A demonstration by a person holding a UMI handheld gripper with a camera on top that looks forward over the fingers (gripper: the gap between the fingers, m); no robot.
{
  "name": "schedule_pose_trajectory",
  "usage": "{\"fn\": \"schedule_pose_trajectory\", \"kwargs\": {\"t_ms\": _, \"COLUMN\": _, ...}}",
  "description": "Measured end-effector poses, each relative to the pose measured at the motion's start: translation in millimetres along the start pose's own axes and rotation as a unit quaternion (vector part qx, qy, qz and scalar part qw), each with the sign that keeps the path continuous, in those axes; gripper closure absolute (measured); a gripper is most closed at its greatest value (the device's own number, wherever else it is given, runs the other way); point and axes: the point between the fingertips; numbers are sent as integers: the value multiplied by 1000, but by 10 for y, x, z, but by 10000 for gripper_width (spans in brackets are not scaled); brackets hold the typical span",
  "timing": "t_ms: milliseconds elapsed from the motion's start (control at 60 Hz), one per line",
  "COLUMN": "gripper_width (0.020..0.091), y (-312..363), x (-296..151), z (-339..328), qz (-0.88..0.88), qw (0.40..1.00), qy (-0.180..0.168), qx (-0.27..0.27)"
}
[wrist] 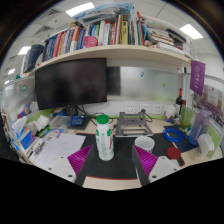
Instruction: Pour water
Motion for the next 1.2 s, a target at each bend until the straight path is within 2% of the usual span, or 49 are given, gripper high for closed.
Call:
{"fn": "schedule_pose_trajectory", "kwargs": {"t_ms": 117, "gripper_width": 323, "y": 288, "x": 120, "z": 460, "qz": 21, "qw": 999, "qy": -16, "qx": -22}}
{"fn": "schedule_pose_trajectory", "kwargs": {"t_ms": 500, "gripper_width": 343, "y": 271, "x": 317, "z": 1469, "qz": -10, "qw": 998, "qy": -57, "qx": -6}}
{"fn": "schedule_pose_trajectory", "kwargs": {"t_ms": 600, "gripper_width": 410, "y": 237, "x": 325, "z": 1579, "qz": -29, "qw": 997, "qy": -76, "qx": 6}}
{"fn": "schedule_pose_trajectory", "kwargs": {"t_ms": 633, "gripper_width": 468, "y": 264, "x": 328, "z": 1605, "qz": -32, "qw": 996, "qy": -81, "qx": 4}}
{"fn": "schedule_pose_trajectory", "kwargs": {"t_ms": 667, "gripper_width": 563, "y": 274, "x": 325, "z": 1628, "qz": -32, "qw": 996, "qy": -86, "qx": 4}}
{"fn": "schedule_pose_trajectory", "kwargs": {"t_ms": 717, "gripper_width": 567, "y": 279, "x": 307, "z": 1640, "qz": -36, "qw": 995, "qy": -95, "qx": 6}}
{"fn": "schedule_pose_trajectory", "kwargs": {"t_ms": 883, "gripper_width": 668, "y": 312, "x": 298, "z": 1643, "qz": -28, "qw": 993, "qy": -112, "qx": -1}}
{"fn": "schedule_pose_trajectory", "kwargs": {"t_ms": 983, "gripper_width": 701, "y": 315, "x": 296, "z": 1612, "qz": -27, "qw": 993, "qy": -117, "qx": -2}}
{"fn": "schedule_pose_trajectory", "kwargs": {"t_ms": 1067, "gripper_width": 701, "y": 305, "x": 297, "z": 1623, "qz": -32, "qw": 993, "qy": -113, "qx": -2}}
{"fn": "schedule_pose_trajectory", "kwargs": {"t_ms": 1200, "gripper_width": 702, "y": 379, "x": 282, "z": 1614, "qz": -17, "qw": 996, "qy": -88, "qx": -17}}
Point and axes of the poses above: the point between the fingertips, and its own axes, seen from behind it with the camera up: y to the left, x down, z forward, the way the camera looks, and after that the axes turned 11 degrees about -y, right-handed
